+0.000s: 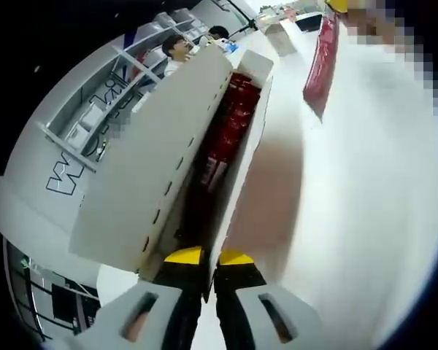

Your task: Tear open the coffee pouch, take out the coffee, and pour the coffee from the pouch into the cup

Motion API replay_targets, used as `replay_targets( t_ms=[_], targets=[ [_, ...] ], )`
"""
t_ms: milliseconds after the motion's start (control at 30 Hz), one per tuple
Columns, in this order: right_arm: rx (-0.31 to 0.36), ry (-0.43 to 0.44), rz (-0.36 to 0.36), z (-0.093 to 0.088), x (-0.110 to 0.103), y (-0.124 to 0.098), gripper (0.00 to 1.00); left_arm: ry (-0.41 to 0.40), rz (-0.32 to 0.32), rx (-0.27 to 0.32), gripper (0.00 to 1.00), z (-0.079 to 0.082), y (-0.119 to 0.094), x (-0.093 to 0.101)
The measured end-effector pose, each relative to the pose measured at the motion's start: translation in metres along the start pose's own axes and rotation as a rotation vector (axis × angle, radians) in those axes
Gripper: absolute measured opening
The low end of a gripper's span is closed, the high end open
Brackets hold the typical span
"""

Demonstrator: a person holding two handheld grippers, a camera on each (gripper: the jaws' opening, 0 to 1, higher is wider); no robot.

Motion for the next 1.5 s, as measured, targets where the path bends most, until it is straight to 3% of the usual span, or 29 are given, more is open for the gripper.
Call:
replay_targets(
  t_ms=[133,500,867,1000,1267,1367,1500],
  targets=[
    [-0.029,0.007,0.022,-0.015,0.008,0.010,0.00,0.001,-0.001,0.000,0.07,0.000,0.000,0.000],
    [-0.082,-0.030,0.057,-0.046,0.005,0.024,0.00,-0.003,-0.004,0.000,0.07,0.000,0.003,0.001],
    [-0.061,-0.069,0.028,-0.052,0.013,0.021,0.00,0.004,0.000,-0.006,0.07,0.000,0.003,0.003],
    [0.021,-0.139,0.063,-0.040,0.005,0.015,0.01,0.004,0.000,-0.009,0.07,0.000,0.003,0.004],
    [0.041,-0.118,0.064,-0.039,0.010,0.014,0.01,0.029,0.006,-0.016,0.07,0.004,0.003,0.002],
    [0.036,-0.122,0.069,-0.039,0.010,0.016,0.01,0.023,-0.012,-0.018,0.07,0.004,0.005,-0.003],
    [0.020,-0.128,0.071,-0.041,0.011,0.020,0.01,0.030,-0.067,-0.031,0.06,0.010,0.005,-0.023]
  ],
)
Point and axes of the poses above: the point that each gripper's makers call its tool centre point, and the gripper's own axes: y roughly forward along the fingers, x roughly to its right, z roughly out of its top, the point moved 3 cm from there along -y, roughly backward along the fingers, and after that the axes turned 8 degrees about -x, right-handed, at the moved point
